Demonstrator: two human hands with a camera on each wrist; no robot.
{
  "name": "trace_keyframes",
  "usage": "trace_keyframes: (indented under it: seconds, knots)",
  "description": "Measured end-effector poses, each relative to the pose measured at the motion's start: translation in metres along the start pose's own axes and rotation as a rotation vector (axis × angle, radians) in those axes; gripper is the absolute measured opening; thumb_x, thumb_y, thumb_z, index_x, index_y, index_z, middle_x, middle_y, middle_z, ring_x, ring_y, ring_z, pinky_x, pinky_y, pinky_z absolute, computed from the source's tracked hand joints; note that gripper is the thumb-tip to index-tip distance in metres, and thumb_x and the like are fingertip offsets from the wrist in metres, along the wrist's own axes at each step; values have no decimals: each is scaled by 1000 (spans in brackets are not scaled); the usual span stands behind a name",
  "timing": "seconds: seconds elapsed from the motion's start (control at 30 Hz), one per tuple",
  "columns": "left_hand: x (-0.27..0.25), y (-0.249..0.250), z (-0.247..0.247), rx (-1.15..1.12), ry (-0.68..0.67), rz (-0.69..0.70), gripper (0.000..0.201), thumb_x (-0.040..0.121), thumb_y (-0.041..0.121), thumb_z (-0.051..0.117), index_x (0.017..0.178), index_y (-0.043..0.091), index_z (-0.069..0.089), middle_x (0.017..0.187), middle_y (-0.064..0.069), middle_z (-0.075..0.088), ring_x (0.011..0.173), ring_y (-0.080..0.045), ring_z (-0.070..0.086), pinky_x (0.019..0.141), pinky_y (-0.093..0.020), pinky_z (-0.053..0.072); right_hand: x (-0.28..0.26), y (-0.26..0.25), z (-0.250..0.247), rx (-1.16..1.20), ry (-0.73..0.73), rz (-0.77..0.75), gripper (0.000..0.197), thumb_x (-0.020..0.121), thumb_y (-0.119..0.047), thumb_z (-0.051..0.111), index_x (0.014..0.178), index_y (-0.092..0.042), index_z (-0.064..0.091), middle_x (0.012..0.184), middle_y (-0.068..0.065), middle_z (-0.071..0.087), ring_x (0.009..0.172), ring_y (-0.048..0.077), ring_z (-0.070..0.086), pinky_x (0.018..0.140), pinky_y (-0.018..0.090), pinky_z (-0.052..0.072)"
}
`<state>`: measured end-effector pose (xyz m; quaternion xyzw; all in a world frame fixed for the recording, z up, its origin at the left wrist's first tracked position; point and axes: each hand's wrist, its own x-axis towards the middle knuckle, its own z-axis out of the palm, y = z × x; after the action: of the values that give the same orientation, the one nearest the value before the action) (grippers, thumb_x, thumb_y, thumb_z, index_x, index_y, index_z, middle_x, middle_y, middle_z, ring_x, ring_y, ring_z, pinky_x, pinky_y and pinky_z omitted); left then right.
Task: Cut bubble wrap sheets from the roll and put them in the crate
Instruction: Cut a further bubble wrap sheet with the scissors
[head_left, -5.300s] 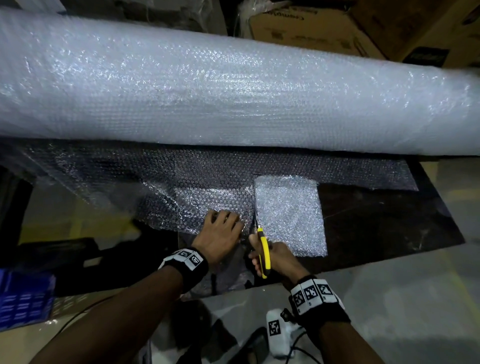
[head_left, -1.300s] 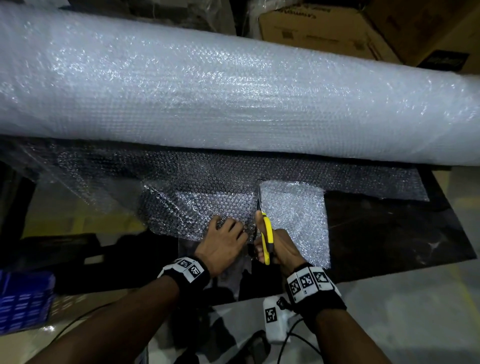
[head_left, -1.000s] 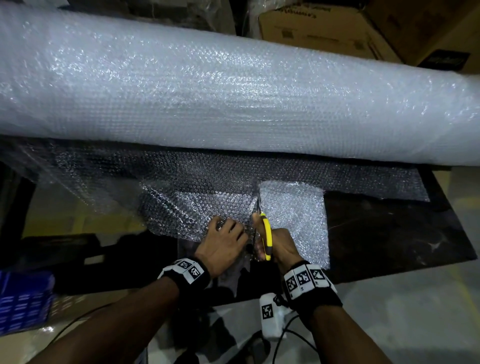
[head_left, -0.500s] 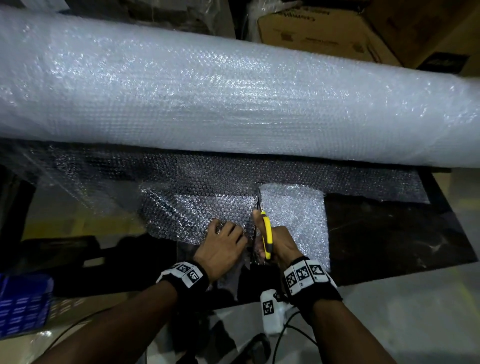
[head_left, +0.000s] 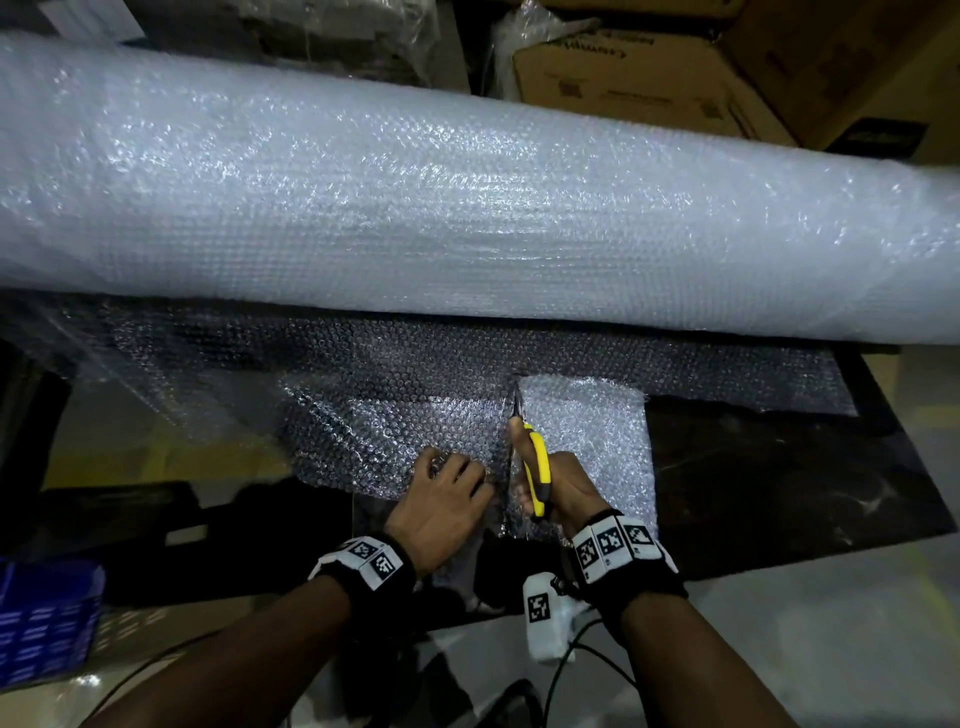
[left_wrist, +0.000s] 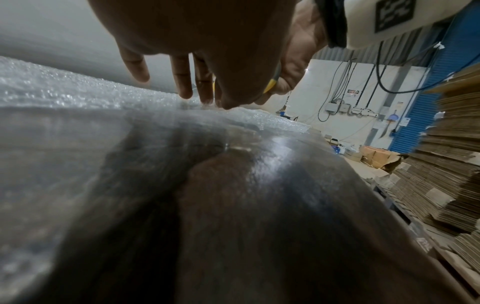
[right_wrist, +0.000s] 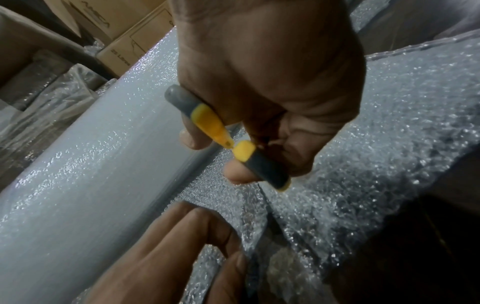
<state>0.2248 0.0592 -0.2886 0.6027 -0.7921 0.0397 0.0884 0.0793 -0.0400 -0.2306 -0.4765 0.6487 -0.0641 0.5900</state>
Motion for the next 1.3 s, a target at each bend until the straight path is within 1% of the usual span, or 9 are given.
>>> trace_keyframes:
  seconds: [0.13,0.2,0.43,0.63,0.77,0.9,0.97,1.1,1.3]
  knots:
    - [0,-1,2,7,17,14,21,85,24,43,93,16,62,102,-7,59,98,-28,53,90,-56,47,0,-7,-4,38,-65,21,82,67,-90,55,64,-8,61,61,13,58,47,22,55,52,25,46]
    - [0,-1,2,9,18,18,22,85,24,43,93,17,62,102,-7,59,98,-28,53,90,-56,47,1,-11,-5,53,-87,19,80,70,-88,55,69,-8,61,61,12,58,46,21,55,51,24,46]
    - [1,0,2,3,18,19,21,85,25,44,93,17,61,101,-8,59,96,-29,55,87,-57,49,0,-19,-6,-21,-37,1,76,78,-80,54,51,-9,50,44,8,50,35,17,48,39,16,36]
    - [1,-2,4,0,-6,19,18,87,26,46,94,17,60,102,-8,57,97,-29,54,87,-56,48,3,-24,-8,7,-73,44,79,77,-81,55,72,-3,58,52,9,55,40,19,52,42,19,41]
    - [0,-2,6,7,-14,19,18,86,26,48,96,17,60,104,-8,57,99,-28,54,89,-56,47,6,-24,-8,-4,-47,26,76,77,-80,58,56,-7,52,46,9,51,36,18,48,39,16,37]
    - [0,-1,4,13,-18,11,13,87,27,55,95,18,59,102,-7,57,98,-28,55,90,-56,45,5,-20,-12,-67,-66,7,84,70,-90,50,45,-10,50,47,11,52,41,20,51,46,21,41]
    - [2,0,0,4,-1,6,17,87,27,49,93,17,61,100,-6,58,95,-28,56,89,-55,46,5,-15,-13,-90,-87,4,86,70,-92,48,41,-11,48,44,10,50,41,19,50,46,21,39]
    - [1,-1,-7,7,12,-2,26,85,21,41,90,15,65,96,-8,60,91,-28,56,84,-55,51,-1,-9,-15,38,-100,-7,71,78,-74,62,53,-8,54,44,7,52,37,17,49,43,19,39]
    - [-1,-1,-9,24,11,-33,30,80,18,38,93,15,65,94,-7,59,91,-27,51,83,-57,52,-17,10,-19,85,-79,-48,75,81,-73,57,74,2,65,54,12,57,42,19,54,44,22,44]
